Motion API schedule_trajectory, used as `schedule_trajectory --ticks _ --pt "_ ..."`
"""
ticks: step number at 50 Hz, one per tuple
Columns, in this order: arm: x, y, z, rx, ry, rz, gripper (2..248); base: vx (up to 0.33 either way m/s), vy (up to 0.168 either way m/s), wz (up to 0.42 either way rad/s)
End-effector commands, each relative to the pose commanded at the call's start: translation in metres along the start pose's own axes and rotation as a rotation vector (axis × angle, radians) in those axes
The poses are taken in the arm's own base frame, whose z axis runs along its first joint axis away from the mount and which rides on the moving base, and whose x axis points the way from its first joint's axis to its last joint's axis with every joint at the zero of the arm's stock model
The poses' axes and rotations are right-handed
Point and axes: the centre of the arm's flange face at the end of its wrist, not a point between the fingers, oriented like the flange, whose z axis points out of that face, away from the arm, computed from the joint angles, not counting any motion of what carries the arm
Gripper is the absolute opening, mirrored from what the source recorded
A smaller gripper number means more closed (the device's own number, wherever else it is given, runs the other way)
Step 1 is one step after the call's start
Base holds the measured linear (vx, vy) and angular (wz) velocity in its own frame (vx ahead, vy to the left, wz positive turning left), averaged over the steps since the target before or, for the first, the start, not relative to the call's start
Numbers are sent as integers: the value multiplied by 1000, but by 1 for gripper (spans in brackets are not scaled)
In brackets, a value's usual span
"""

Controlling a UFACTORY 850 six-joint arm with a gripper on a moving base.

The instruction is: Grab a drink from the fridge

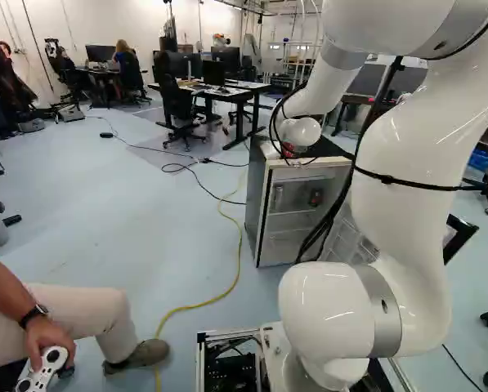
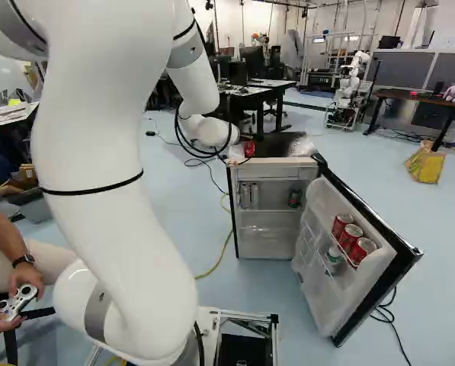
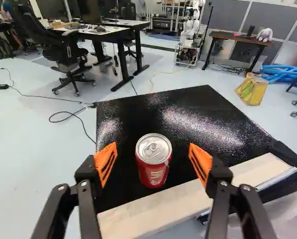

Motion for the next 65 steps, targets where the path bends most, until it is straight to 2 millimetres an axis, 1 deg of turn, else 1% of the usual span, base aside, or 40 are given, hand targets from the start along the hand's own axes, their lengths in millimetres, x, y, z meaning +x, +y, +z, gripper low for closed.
schedule_trajectory --ticks 1,5,6,21,32,48,65 --pt "0 0 0 0 0 0 209 0 0 0" --pt "-1 0 -2 0 -1 0 209 0 0 0" --pt "-1 1 -4 0 -1 0 244 0 0 0" --pt "-11 2 -29 2 -10 -2 247 0 0 0" --pt "-19 8 -49 -4 -14 0 247 0 0 0" --pt "-23 27 -78 -26 -63 20 247 0 0 0" --pt "-24 52 -99 -57 -147 53 247 0 0 0"
